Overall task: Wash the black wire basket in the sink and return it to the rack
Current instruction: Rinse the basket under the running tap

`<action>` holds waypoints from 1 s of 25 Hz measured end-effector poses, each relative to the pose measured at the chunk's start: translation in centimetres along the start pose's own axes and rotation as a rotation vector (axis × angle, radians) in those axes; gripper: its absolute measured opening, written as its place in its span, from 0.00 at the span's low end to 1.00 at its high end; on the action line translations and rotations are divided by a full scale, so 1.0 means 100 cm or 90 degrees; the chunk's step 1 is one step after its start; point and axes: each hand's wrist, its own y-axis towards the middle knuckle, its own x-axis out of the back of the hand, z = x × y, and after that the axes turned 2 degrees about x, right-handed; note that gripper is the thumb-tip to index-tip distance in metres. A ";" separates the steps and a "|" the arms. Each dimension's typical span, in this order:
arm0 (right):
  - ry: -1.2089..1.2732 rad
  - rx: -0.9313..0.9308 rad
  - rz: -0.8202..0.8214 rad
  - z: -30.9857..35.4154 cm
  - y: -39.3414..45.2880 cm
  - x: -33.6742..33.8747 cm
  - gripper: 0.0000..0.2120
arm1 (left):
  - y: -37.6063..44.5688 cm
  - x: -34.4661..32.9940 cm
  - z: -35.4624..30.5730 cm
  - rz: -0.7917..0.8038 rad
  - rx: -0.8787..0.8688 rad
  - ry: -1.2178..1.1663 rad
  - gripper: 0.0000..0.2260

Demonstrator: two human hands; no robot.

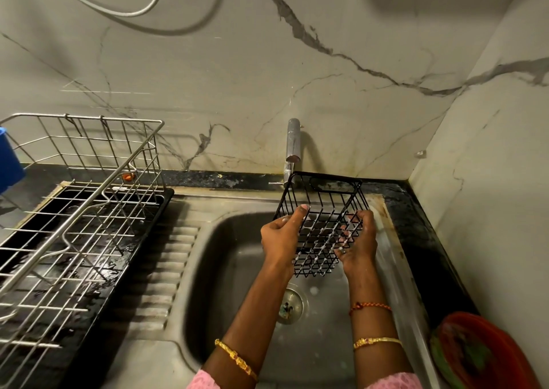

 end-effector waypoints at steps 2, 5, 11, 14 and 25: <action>-0.010 0.009 0.009 0.001 -0.003 -0.002 0.19 | -0.002 0.003 0.000 -0.003 -0.006 0.002 0.13; -0.059 0.037 0.025 0.000 -0.006 -0.008 0.10 | -0.001 0.016 0.004 -0.034 -0.008 -0.033 0.11; -0.132 0.067 0.100 -0.014 -0.015 -0.026 0.12 | -0.001 0.046 0.010 -0.114 -0.006 -0.080 0.09; -0.147 0.055 0.143 -0.023 -0.023 -0.031 0.17 | -0.001 0.059 0.012 -0.146 -0.004 -0.091 0.10; -0.221 0.092 0.222 -0.034 -0.038 -0.045 0.07 | 0.008 0.083 0.022 -0.200 0.038 -0.163 0.10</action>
